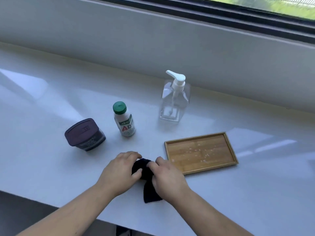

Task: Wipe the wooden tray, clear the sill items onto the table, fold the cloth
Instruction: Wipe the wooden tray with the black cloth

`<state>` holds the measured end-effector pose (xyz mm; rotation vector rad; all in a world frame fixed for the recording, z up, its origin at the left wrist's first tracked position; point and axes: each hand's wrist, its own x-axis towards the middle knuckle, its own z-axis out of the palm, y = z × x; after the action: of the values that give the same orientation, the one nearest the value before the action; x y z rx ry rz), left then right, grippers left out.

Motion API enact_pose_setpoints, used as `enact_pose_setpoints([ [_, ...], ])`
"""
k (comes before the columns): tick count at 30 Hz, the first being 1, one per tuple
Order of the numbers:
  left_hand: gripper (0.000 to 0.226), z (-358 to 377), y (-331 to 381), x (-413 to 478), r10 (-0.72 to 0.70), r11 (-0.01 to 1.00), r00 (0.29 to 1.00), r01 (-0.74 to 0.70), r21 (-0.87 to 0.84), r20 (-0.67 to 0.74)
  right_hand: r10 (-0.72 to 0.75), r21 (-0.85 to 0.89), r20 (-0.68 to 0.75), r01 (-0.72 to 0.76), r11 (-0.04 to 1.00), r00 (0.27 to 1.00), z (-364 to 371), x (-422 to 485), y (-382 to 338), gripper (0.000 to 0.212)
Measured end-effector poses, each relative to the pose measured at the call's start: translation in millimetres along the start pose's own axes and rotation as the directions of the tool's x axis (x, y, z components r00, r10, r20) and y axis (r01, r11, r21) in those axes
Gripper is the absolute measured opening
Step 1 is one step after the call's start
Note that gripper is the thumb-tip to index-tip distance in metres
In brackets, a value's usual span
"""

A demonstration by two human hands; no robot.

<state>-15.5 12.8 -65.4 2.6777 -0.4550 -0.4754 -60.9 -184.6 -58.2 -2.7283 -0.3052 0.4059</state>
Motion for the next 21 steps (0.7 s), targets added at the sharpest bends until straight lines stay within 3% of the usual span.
enact_pose_setpoints([
  [5,0.061,10.7,29.8,23.5,0.033,0.996,0.999,-0.036,-0.08,-0.042,0.169,0.171,-0.223,-0.132,0.976,0.96,-55.6,-26.3,42.2,0.038],
  [12,0.126,50.8,82.1,63.1,0.144,0.972,0.989,-0.141,-0.187,0.005,0.473,0.281,-0.467,-0.381,0.881,0.747,-110.0,-37.9,149.7,0.037],
  [15,0.146,77.4,87.2,70.1,0.183,0.974,0.982,-0.175,-0.143,0.048,0.58,0.256,-0.414,-0.522,0.814,0.701,-103.1,-27.7,191.0,0.038],
  [18,0.146,95.9,83.7,71.7,0.205,0.976,0.978,-0.208,-0.069,-0.045,0.709,0.253,-0.212,-0.663,0.705,0.673,-69.9,-15.8,203.4,0.038],
  [21,0.141,104.3,81.7,74.7,0.221,0.971,0.969,-0.23,-0.069,-0.11,0.697,0.262,-0.24,-0.647,0.717,0.675,-38.3,2.1,179.4,0.038],
])
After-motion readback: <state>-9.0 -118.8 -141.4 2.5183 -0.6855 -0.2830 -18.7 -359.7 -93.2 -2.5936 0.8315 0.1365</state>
